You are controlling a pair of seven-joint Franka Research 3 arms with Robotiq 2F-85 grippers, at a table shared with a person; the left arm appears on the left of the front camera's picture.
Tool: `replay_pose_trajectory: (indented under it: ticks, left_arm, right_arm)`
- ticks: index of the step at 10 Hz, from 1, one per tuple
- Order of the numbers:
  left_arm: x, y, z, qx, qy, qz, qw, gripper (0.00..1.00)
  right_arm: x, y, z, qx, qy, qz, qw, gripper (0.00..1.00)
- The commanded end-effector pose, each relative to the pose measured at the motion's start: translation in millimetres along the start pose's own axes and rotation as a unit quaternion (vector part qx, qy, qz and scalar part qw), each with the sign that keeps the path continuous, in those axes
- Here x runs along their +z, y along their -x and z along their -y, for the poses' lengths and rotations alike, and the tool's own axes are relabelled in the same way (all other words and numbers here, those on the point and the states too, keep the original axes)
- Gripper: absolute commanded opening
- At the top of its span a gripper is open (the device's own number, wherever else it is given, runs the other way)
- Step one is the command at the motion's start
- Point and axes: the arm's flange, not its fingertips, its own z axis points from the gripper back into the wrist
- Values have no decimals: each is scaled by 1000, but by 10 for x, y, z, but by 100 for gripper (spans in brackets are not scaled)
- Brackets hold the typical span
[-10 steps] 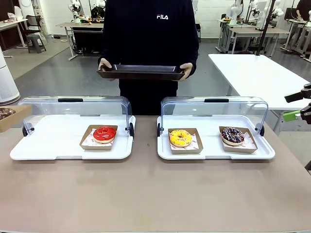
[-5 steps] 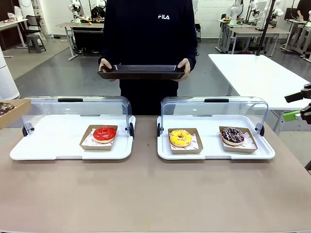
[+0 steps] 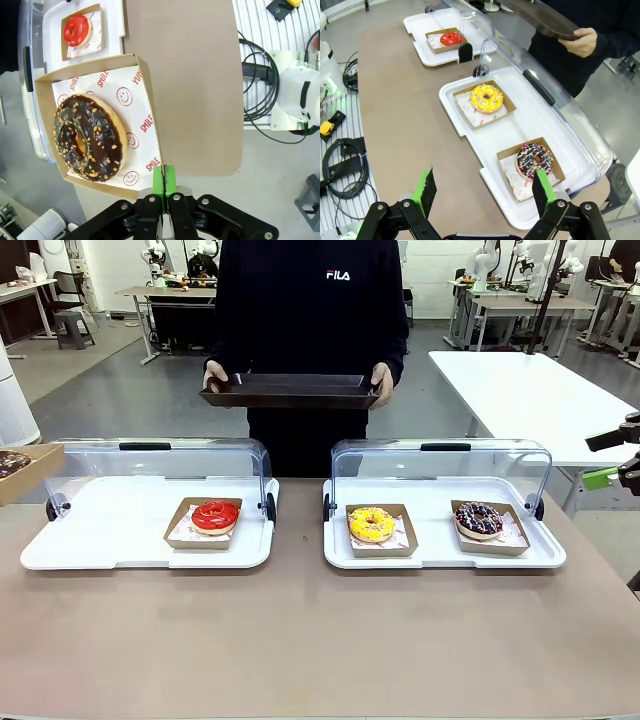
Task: Provide the desired donut to the person.
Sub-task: Place the picked Paper togo box onto the Handle tray extended by the person.
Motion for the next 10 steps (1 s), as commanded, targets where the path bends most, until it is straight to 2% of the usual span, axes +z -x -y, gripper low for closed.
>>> replay_pose_trajectory:
  ticks: [1,10]
  left_arm:
    - [3,20,-13,7,-7,-11,1000,0]
    - [3,20,-13,7,-7,-11,1000,0]
  right_arm:
    - [-17,8,23,4,-4,13,1000,100]
    - [-17,8,23,4,-4,13,1000,100]
